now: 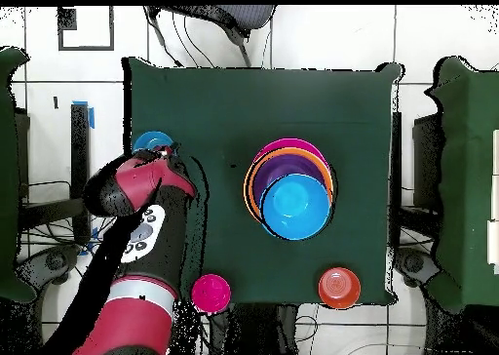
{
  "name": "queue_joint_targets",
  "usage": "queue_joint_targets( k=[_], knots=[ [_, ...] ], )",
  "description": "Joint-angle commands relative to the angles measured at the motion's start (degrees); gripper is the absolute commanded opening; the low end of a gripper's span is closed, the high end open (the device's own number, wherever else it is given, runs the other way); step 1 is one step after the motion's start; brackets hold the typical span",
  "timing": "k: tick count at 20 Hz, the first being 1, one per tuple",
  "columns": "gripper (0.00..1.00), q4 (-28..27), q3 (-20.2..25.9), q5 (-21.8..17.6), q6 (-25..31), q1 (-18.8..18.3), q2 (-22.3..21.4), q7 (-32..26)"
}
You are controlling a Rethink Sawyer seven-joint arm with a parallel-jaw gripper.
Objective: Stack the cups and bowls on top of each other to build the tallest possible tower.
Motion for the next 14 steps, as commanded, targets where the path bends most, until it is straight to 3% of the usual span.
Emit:
queue_joint_targets(
  k=[1,14],
  knots=[
    [1.0,0.8,0.3,0.7,3.3,1.3,2.7,8.6],
    [1.0,-0.9,-0.7,0.2,2.5,0.7,5.6,6.8]
  ],
)
